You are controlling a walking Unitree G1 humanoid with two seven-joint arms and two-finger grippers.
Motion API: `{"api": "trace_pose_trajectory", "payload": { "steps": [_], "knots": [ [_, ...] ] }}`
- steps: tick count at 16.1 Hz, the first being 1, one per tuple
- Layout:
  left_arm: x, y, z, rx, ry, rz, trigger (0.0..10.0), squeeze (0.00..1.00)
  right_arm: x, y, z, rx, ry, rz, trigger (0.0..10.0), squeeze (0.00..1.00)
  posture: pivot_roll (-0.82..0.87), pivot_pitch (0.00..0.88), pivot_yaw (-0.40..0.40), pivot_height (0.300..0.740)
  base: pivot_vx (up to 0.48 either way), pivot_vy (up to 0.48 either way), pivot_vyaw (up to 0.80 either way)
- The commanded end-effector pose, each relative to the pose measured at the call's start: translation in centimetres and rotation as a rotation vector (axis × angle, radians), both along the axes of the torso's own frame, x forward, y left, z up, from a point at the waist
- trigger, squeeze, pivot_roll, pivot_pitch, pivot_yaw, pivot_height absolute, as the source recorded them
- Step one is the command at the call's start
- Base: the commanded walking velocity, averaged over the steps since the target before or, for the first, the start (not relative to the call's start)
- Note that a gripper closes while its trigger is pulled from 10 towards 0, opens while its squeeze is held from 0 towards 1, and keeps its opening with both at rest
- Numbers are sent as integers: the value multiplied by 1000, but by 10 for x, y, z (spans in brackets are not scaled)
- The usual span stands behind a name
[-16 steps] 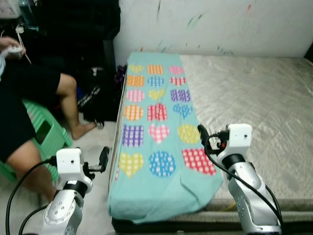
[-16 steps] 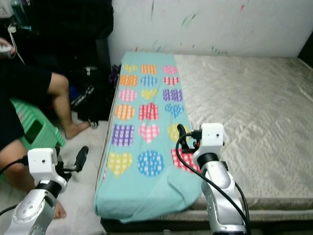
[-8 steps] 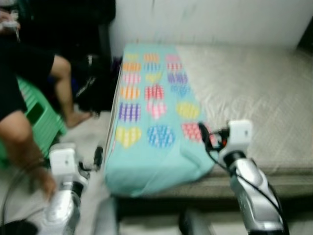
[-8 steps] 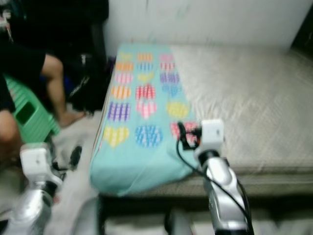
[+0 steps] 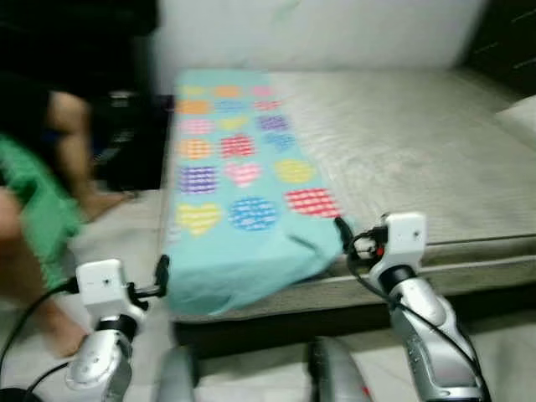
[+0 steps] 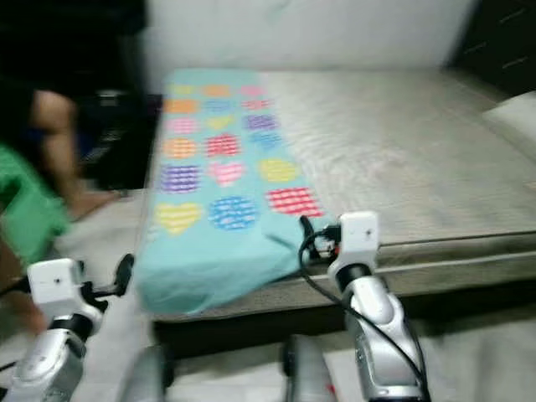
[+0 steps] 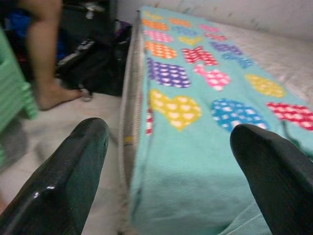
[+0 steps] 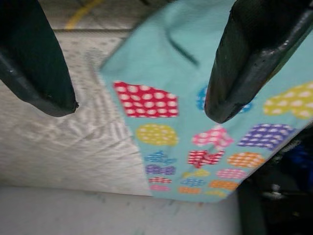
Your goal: Clean up the room
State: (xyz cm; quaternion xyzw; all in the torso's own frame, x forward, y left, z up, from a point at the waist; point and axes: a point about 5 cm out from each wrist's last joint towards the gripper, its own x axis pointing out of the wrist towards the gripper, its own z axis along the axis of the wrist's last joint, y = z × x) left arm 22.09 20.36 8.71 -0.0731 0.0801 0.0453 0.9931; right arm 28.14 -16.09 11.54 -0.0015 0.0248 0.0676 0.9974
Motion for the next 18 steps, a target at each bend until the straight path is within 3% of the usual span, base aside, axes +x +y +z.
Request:
{"api": "trace_pose_trajectory", "payload": {
  "steps": [1, 11, 18],
  "knots": [
    [1, -2, 3, -4, -12, -8, 10000, 0, 3, -2, 6, -8, -21, -6, 10000, 0, -120, 0, -34, 577, 259, 0, 0],
    [1, -4, 3, -17, -3, -14, 10000, 0, 3, -3, 6, -17, -17, -12, 10000, 0, -119, 0, -33, 577, 406, 0, 0],
    [1, -4, 1, -25, 7, -1, 10000, 0, 3, -4, 5, -26, -17, -17, 10000, 0, -117, 0, -38, 577, 0, 0, 0]
  ]
}}
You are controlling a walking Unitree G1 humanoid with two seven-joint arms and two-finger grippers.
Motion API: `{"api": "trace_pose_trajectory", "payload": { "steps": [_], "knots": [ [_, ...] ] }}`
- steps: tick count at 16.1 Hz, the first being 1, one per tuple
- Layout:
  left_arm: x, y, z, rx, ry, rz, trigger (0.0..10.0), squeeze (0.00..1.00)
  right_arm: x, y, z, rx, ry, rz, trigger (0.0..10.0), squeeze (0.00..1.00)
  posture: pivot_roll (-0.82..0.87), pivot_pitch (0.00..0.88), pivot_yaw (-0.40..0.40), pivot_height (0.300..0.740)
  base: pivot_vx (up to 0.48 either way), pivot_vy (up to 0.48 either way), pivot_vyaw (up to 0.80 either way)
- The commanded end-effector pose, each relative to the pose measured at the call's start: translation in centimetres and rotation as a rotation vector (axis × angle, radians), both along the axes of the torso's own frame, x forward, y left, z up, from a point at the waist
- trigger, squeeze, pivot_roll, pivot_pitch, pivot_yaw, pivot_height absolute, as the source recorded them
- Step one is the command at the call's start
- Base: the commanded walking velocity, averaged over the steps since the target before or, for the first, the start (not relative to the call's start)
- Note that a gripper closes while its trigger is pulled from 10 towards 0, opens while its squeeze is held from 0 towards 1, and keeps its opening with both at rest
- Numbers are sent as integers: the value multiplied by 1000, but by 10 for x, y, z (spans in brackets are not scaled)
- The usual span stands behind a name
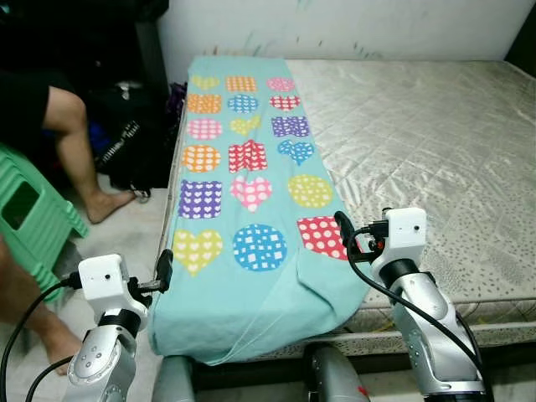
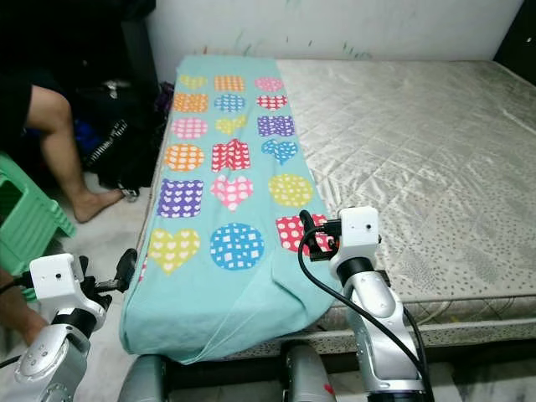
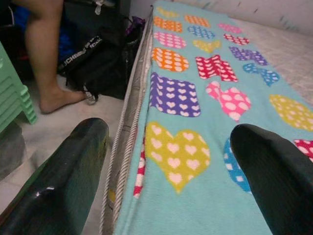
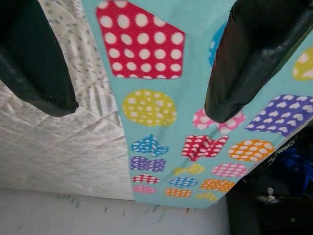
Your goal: Clean up the room
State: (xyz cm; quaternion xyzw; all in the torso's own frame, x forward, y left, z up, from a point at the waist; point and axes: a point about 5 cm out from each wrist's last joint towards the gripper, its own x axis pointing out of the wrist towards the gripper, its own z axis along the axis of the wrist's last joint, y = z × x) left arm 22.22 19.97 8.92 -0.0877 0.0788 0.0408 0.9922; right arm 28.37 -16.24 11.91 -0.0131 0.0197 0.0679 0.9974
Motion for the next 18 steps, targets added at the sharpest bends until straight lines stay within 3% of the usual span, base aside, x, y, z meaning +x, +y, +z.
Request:
{"api": "trace_pose_trajectory", "payload": {
  "steps": [1, 3, 10, 12, 15, 18],
  "knots": [
    [0, -1, -1, 2, 13, 7, 10000, 0, 0, -3, 1, -2, -5, -14, 10000, 0, -117, 0, -39, 577, 0, 0, 0],
    [-1, -1, -2, -3, 16, 11, 10000, 0, -1, -2, 0, -2, -1, -7, 10000, 0, -115, 0, -43, 577, 0, 0, 0],
    [-4, -3, -6, -30, 43, 41, 10000, 0, -5, -1, -2, -3, 11, 22, 10000, 0, -119, 0, -48, 487, 0, 0, 0],
    [-5, -3, -7, -43, 47, 64, 10000, 0, -5, 2, -1, -16, 14, 45, 10000, 0, -118, 0, -51, 482, 0, 0, 0],
    [-6, 6, -9, -71, 68, 182, 10000, 0, -5, 3, 0, -72, 8, 95, 10000, 0, -120, 0, -53, 482, 0, 0, 0],
    [-6, 6, -9, -71, 68, 182, 10000, 0, -5, 3, 0, -72, 8, 95, 10000, 0, -120, 0, -53, 482, 0, 0, 0]
  ]
}}
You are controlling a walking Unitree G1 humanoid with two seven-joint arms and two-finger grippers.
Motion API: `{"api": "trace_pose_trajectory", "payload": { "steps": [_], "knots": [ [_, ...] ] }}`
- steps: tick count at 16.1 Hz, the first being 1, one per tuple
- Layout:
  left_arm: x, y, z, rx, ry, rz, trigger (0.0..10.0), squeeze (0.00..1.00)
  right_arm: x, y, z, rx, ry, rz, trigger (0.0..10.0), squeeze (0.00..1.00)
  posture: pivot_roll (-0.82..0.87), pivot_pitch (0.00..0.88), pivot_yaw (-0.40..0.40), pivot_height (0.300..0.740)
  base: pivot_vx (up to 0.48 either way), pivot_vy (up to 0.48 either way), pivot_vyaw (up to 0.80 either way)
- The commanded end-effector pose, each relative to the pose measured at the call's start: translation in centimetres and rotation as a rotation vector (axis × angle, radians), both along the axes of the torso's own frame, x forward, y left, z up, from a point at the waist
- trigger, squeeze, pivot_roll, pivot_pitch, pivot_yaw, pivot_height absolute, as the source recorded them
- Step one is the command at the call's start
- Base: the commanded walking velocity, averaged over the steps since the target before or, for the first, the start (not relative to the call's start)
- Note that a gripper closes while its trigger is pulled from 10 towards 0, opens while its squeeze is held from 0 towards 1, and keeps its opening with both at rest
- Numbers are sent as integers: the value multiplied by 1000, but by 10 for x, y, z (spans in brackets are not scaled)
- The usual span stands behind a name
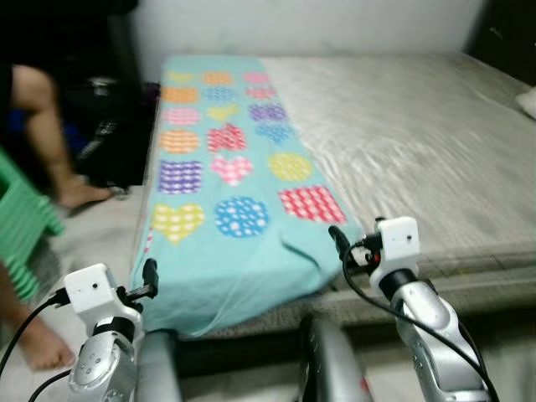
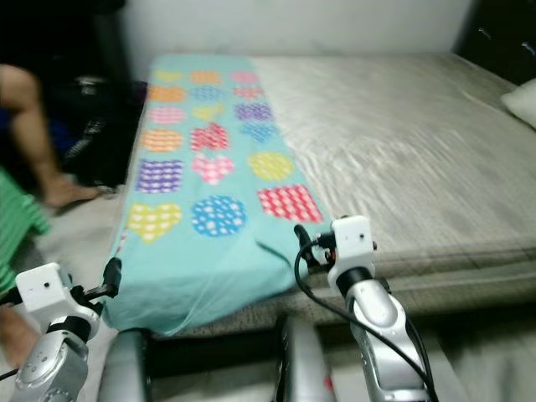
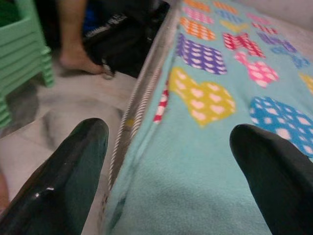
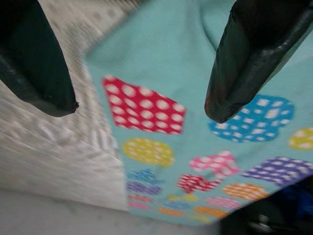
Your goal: Clean up the room
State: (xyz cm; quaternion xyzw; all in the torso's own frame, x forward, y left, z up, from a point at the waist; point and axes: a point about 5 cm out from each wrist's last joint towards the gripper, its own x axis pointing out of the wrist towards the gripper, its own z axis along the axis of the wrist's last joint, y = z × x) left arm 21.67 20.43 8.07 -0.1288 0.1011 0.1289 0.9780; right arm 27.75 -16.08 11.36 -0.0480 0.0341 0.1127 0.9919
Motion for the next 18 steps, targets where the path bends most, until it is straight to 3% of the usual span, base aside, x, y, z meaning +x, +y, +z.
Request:
{"api": "trace_pose_trajectory", "payload": {
  "steps": [1, 13, 14, 15, 18],
  "knots": [
    [-1, 1, -1, 0, 10, 3, 10000, 0, 1, 1, 5, -1, -18, 4, 10000, 0, -120, 0, -53, 482, 0, 0, 0],
    [-1, 1, -1, 0, 10, 3, 10000, 0, 1, 1, 5, -1, -18, 4, 10000, 0, -120, 0, -53, 482, 0, 0, 0],
    [-1, -7, 5, -7, 2, -44, 10000, 0, 9, 13, -2, 56, 22, 56, 10000, 0, -68, 121, -27, 482, 0, 0, 0],
    [0, -21, 15, -8, -20, -148, 10000, 0, 20, 32, -7, 159, 70, 126, 10000, 0, -71, 112, -26, 482, 0, 0, 0],
    [4, -20, 15, 0, -23, -141, 10000, 0, 20, 32, -2, 186, 46, 144, 10000, 0, -73, 88, -26, 482, 0, 0, 0]
  ]
}}
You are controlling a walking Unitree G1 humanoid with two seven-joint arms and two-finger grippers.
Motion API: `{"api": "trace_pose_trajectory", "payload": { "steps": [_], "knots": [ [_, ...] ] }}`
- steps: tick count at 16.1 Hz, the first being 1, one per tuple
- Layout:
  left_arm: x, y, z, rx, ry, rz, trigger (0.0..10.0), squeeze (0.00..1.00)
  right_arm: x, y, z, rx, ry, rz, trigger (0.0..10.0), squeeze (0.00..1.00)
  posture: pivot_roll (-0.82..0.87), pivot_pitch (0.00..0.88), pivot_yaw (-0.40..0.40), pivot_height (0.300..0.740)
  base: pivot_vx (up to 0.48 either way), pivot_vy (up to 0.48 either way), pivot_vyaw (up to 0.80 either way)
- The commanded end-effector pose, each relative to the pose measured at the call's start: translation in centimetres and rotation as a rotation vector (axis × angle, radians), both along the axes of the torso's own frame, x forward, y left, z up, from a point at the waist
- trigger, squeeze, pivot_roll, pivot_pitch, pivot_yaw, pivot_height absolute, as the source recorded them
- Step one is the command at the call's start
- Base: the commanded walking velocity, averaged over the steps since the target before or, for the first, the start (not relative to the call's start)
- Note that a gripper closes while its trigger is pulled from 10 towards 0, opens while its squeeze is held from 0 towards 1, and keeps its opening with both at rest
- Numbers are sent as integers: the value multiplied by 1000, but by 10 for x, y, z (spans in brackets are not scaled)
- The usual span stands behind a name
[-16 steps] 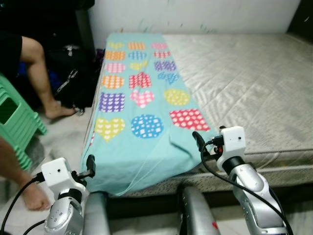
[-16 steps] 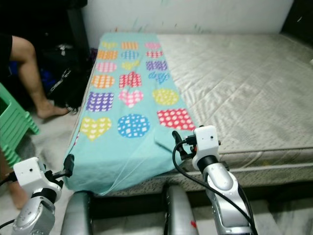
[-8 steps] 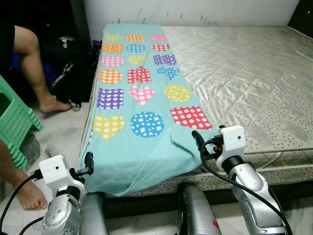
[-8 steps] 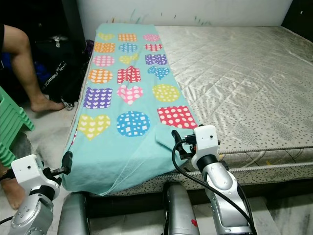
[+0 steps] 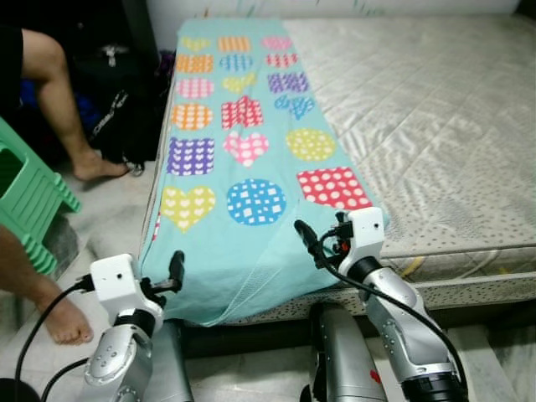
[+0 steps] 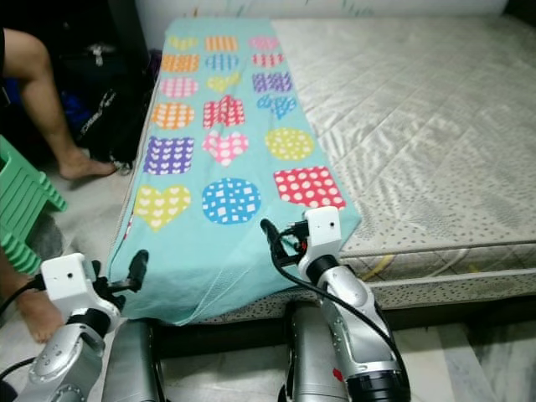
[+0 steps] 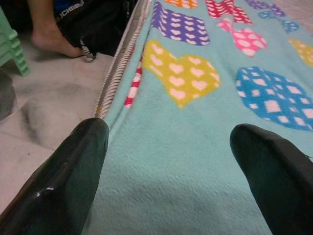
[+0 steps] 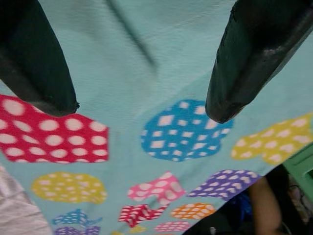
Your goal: Clean up the room
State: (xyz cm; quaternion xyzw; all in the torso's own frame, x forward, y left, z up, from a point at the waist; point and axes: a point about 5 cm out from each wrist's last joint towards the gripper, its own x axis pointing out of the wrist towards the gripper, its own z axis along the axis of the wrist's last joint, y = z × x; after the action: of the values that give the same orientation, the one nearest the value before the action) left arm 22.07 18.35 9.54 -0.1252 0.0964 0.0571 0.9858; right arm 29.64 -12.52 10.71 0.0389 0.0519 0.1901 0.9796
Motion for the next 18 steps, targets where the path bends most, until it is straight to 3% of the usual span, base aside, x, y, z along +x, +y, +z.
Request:
{"api": "trace_pose_trajectory", "payload": {
  "steps": [1, 3, 4, 9, 13, 18],
  "knots": [
    [1, 1, 1, 10, 5, 2, 10000, 0, 2, 0, 5, 6, -24, 37, 10000, 0, -72, 74, -27, 482, 0, 0, 0],
    [2, 1, 3, 13, 0, 1, 10000, 0, 3, 6, 4, -82, -39, 132, 10000, 0, -68, 69, -29, 482, 0, 0, 0],
    [-1, 1, 2, 16, 7, -4, 10000, 0, 6, 9, -4, -200, -25, 163, 10000, 0, -63, 76, -33, 482, 0, 0, 0],
    [-6, 0, 3, 15, 24, -10, 10000, 0, 15, 30, -18, -353, 5, 175, 10000, 0, -36, 132, -36, 482, 0, 0, 0],
    [-15, -6, 3, 9, 51, -27, 10000, 0, 18, 42, -22, -357, 45, -1, 10000, 0, -29, 183, -25, 482, 0, 0, 0],
    [-15, -9, 5, 6, 59, -32, 10000, 0, 19, 35, -21, -404, 21, -157, 10000, 0, -28, 202, -21, 482, 0, 0, 0]
  ]
}}
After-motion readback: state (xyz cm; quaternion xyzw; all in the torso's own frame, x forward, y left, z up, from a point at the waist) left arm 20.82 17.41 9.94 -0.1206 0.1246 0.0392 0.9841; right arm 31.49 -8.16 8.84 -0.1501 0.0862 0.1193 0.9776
